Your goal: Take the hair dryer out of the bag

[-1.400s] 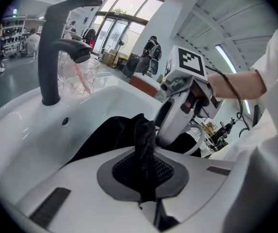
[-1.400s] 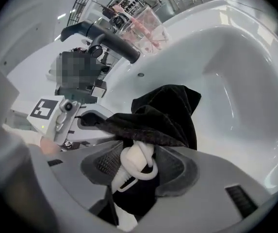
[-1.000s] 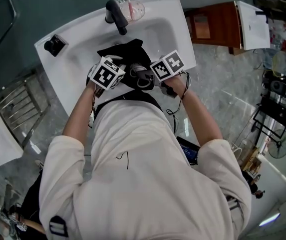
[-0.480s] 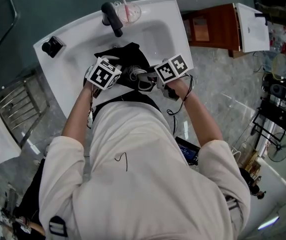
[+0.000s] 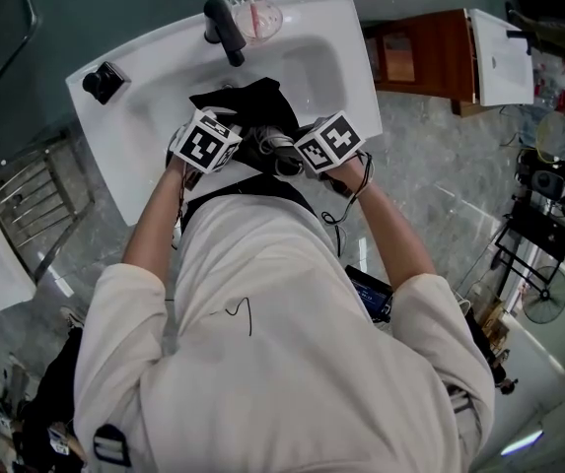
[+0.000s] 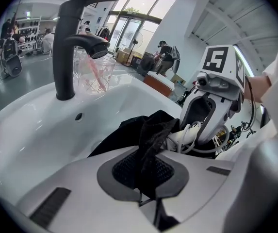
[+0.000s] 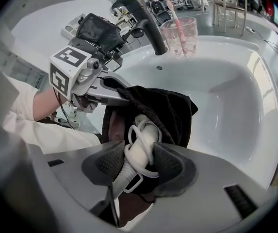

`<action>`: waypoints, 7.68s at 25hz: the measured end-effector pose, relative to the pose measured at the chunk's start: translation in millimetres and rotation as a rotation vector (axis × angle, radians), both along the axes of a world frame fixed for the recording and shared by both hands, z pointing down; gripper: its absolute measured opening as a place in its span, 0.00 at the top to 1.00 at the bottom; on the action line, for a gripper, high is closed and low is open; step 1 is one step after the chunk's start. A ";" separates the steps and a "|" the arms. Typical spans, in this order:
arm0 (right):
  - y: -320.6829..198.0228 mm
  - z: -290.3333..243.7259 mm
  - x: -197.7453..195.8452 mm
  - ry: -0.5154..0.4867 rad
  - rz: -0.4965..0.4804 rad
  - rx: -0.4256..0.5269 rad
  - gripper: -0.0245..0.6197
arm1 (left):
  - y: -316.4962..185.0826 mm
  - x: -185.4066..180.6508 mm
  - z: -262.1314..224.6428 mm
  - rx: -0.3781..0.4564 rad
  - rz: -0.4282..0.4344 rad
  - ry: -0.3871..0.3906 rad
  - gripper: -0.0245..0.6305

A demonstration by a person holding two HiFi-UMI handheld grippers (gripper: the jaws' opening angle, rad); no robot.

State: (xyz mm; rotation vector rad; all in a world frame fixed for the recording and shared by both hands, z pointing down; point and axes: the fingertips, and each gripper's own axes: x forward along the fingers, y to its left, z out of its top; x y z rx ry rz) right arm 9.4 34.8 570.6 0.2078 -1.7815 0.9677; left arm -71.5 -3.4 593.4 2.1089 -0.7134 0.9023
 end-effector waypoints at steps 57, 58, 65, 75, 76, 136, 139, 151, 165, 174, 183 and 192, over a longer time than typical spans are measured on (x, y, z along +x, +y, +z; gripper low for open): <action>-11.2 -45.6 40.4 -0.299 0.318 -0.260 0.69 | 5.5 -15.7 -19.0 0.116 0.158 -0.162 0.91; -10.5 -45.2 40.9 -0.307 0.324 -0.262 0.69 | 6.3 -16.6 -16.9 0.113 0.153 -0.164 0.91; -4.3 -47.3 37.7 -0.303 0.300 -0.219 0.69 | -2.5 -23.0 -5.1 0.089 0.082 -0.160 0.91; 0.0 -43.8 40.6 -0.354 0.293 -0.202 0.69 | -8.6 -21.8 3.8 0.084 0.052 -0.156 0.91; -4.9 -45.5 42.6 -0.381 0.341 -0.220 0.69 | -8.7 -21.9 1.9 0.096 0.060 -0.152 0.91; 5.6 15.5 6.9 -0.031 -0.053 0.191 0.57 | 24.3 -39.2 51.0 -0.057 -0.044 0.003 0.94; 10.7 10.1 12.3 0.019 -0.090 0.161 0.66 | 23.4 -39.6 53.9 -0.039 -0.025 -0.017 0.94; -8.2 -20.5 17.9 -0.194 0.279 -0.236 0.69 | 7.8 -38.8 34.0 0.116 0.086 -0.062 0.93; -1.5 -35.7 33.4 -0.469 0.417 -0.383 0.69 | 4.1 -23.5 0.9 0.183 0.175 -0.015 0.93; 8.5 -29.5 36.6 -0.594 0.436 -0.440 0.69 | 16.5 -23.2 -7.3 0.167 0.177 0.062 0.93; -0.9 -33.8 27.3 -0.658 0.453 -0.466 0.69 | 21.7 -29.7 -19.3 0.208 0.247 0.026 0.93; 8.9 -34.1 18.0 -0.660 0.417 -0.526 0.69 | 25.1 -39.2 -15.9 0.252 0.284 -0.040 0.92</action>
